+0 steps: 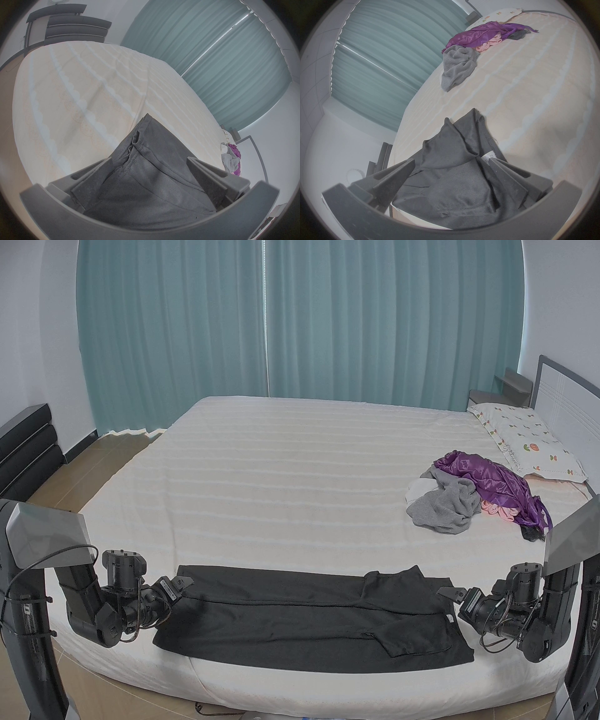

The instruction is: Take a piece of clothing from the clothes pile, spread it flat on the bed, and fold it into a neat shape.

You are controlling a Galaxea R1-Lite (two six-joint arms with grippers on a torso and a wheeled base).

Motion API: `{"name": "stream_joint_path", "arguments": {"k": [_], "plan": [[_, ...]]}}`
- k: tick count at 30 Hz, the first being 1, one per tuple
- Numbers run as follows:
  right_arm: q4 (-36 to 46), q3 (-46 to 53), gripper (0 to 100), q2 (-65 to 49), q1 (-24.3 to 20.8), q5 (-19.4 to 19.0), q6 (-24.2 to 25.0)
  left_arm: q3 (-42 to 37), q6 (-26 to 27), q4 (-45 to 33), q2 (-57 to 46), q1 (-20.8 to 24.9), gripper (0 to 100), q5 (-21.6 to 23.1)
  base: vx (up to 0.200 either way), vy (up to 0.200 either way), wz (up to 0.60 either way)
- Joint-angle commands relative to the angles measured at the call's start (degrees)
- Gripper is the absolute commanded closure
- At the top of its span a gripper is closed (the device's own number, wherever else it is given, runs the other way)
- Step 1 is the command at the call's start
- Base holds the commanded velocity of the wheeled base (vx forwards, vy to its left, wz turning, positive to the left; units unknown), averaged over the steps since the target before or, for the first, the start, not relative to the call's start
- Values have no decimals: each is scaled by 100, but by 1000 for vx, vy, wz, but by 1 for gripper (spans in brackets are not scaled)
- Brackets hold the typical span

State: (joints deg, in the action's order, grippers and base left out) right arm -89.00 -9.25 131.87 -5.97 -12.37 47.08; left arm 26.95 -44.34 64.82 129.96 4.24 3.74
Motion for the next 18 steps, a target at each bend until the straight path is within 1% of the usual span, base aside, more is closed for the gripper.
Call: {"name": "stream_joint_path", "arguments": {"k": [1,4,6,7,9,15,16,17,18], "plan": [[-29,-165,0,111,-27,-204,-23,-15,-5,5,38,-20,0,4,0,0,0],[-21,-376,0,305,-44,-459,-94,-23,-14,5,55,-20,0,4,0,0,0],[-12,-507,0,401,-62,-477,-182,-23,-22,5,64,-11,0,4,0,0,0],[-3,-709,0,533,-62,-477,-393,-15,-40,5,82,-11,0,4,0,0,0],[94,-885,0,639,-35,-485,-630,-15,-40,5,91,-11,0,4,0,0,0],[182,-1026,0,814,70,-591,-1034,-15,-31,5,117,-2,0,-5,0,0,0],[182,-1026,0,814,70,-591,-1034,-15,-31,5,117,-2,0,-5,0,0,0],[182,-1035,0,876,149,-626,-1351,3,-31,5,126,-2,0,-5,0,0,0],[182,-1017,0,894,175,-661,-1438,-6,-31,5,126,6,0,-5,0,0,0]]}}
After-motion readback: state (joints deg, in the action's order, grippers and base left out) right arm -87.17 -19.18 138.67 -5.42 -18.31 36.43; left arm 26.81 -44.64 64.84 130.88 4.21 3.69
